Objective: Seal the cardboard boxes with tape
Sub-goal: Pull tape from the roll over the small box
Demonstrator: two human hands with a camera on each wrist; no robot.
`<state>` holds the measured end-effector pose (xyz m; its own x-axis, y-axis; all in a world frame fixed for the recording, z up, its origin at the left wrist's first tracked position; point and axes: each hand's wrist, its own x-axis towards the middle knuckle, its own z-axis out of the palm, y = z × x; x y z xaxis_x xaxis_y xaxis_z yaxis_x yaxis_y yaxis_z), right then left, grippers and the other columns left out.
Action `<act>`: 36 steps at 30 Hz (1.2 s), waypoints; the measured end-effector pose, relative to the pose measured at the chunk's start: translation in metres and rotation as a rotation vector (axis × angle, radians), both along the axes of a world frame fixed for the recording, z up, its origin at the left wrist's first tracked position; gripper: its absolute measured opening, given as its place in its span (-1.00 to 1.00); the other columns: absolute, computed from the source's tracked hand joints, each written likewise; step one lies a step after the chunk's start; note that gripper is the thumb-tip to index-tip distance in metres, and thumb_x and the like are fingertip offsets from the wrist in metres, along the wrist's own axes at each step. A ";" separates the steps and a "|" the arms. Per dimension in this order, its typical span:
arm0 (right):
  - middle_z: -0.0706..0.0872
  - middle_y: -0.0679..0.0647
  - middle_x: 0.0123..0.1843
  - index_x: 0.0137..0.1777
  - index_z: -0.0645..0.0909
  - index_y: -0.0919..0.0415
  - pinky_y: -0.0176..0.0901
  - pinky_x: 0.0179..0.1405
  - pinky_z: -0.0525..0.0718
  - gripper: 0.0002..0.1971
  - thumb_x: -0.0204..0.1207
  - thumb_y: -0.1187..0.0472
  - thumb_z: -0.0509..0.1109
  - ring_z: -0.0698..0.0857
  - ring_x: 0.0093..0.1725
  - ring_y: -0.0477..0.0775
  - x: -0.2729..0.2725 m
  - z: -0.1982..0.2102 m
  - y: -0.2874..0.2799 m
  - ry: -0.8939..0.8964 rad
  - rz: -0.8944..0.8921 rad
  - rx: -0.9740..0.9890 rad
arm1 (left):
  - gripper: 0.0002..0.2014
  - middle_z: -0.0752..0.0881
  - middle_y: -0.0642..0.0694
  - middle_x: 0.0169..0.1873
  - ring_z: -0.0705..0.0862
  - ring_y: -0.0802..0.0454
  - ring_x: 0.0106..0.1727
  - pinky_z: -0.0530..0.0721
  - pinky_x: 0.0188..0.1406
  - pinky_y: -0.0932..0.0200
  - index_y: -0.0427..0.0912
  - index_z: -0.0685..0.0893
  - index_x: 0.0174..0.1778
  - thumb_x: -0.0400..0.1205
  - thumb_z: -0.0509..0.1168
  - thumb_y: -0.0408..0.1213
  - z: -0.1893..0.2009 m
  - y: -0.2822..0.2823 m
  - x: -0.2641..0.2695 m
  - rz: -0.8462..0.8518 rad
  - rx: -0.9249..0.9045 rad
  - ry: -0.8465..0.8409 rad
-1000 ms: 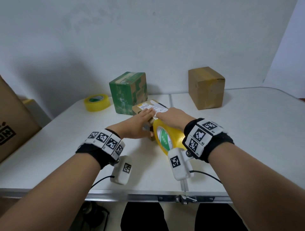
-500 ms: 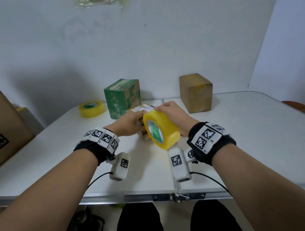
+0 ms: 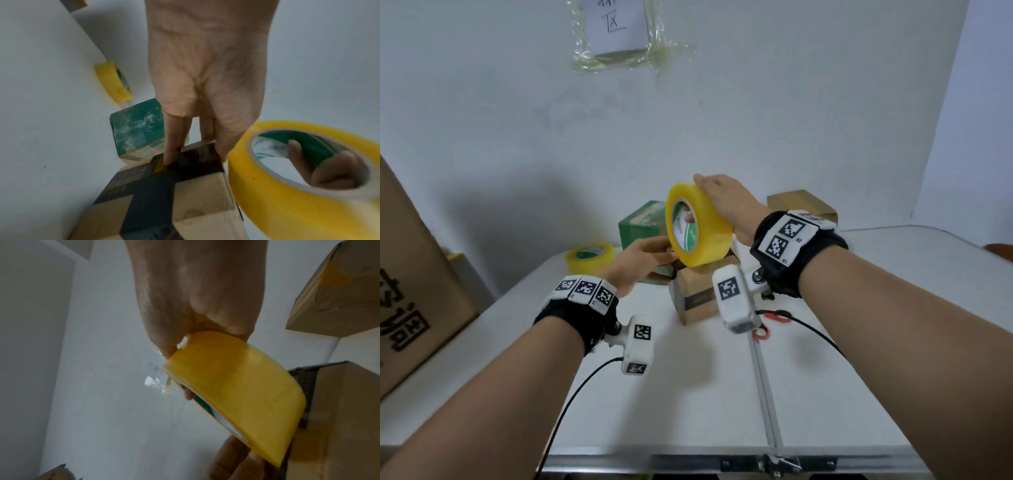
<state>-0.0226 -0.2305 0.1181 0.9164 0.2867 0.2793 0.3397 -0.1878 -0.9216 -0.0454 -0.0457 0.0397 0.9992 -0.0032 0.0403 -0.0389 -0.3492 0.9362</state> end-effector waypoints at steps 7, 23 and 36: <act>0.70 0.19 0.00 0.08 0.64 0.32 0.11 0.18 0.62 -0.49 0.67 -0.19 0.21 0.67 0.03 0.16 0.025 0.001 0.023 -0.019 -0.003 -0.119 | -0.16 0.58 -0.10 0.41 0.55 -0.07 0.43 0.56 0.42 -0.03 0.01 0.28 0.60 0.43 0.53 -0.35 -0.009 0.007 0.013 -0.221 0.062 0.146; 0.79 0.17 -0.33 -0.16 0.66 0.32 -0.08 -0.11 0.76 -0.51 0.66 -0.16 0.27 0.77 -0.35 0.10 0.013 -0.010 0.018 0.219 0.037 0.119 | -0.25 0.52 0.18 0.15 0.65 0.08 0.14 0.63 0.22 0.08 0.03 0.27 0.43 0.44 0.56 0.01 -0.044 0.019 0.042 -0.050 0.381 -0.085; 0.73 -0.01 -0.55 0.07 0.59 0.31 -0.40 -0.56 0.61 -0.54 0.68 -0.16 0.24 0.69 -0.60 -0.12 -0.029 -0.055 -0.029 0.309 0.002 0.016 | -0.11 0.65 0.03 0.15 0.71 -0.06 0.12 0.67 0.20 -0.09 0.13 0.35 0.39 0.17 0.51 0.28 -0.039 0.019 0.047 0.007 0.454 -0.071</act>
